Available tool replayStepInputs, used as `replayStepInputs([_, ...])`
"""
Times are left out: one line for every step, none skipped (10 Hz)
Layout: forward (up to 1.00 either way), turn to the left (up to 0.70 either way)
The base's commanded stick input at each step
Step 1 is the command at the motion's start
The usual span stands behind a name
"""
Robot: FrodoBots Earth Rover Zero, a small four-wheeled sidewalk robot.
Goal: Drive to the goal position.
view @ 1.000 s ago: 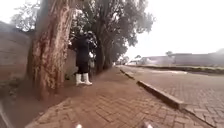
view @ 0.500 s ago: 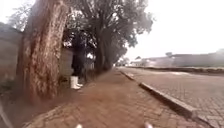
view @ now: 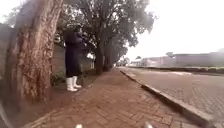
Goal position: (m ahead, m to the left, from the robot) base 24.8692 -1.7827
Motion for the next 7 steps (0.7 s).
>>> replayStepInputs([0.5, -0.5])
replayStepInputs([0.5, -0.5])
replayStepInputs([0.5, -0.5])
replayStepInputs([0.5, -0.5])
replayStepInputs([0.5, 0.15])
replayStepInputs([0.5, 0.11])
replayStepInputs([0.5, 0.08])
